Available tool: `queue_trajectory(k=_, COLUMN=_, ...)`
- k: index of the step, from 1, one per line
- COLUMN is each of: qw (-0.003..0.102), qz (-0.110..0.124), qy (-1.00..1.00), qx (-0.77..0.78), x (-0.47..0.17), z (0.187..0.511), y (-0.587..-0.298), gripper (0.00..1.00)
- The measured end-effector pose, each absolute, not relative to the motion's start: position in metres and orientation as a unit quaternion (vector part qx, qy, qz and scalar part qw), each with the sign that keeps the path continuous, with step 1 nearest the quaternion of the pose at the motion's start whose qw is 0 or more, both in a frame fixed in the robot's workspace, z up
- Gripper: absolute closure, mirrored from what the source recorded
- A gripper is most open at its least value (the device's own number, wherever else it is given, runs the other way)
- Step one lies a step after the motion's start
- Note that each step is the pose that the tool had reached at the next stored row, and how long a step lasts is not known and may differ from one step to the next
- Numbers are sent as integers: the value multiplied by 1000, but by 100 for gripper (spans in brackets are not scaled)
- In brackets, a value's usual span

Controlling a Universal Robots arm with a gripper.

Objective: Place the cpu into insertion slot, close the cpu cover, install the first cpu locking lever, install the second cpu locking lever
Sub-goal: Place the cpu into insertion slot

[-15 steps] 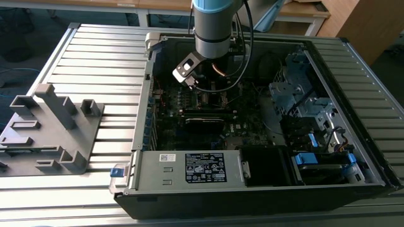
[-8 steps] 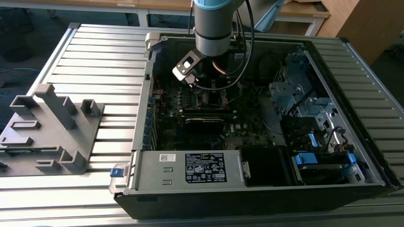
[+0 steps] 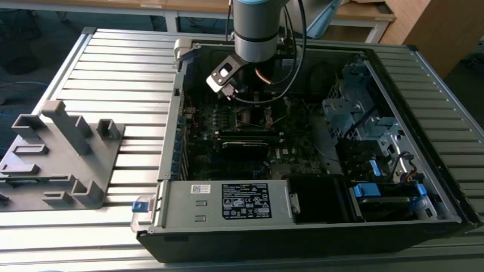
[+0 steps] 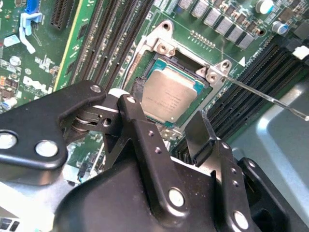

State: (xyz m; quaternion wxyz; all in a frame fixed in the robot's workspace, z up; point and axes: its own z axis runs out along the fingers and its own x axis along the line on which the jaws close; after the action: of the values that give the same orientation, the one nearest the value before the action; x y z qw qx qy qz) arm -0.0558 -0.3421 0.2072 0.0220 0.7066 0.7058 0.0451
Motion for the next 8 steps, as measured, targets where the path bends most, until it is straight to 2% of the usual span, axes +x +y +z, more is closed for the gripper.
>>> queue_trajectory(k=8, qw=22, qz=45, qy=706, qx=707, x=-56, z=207, y=-342, gripper=39)
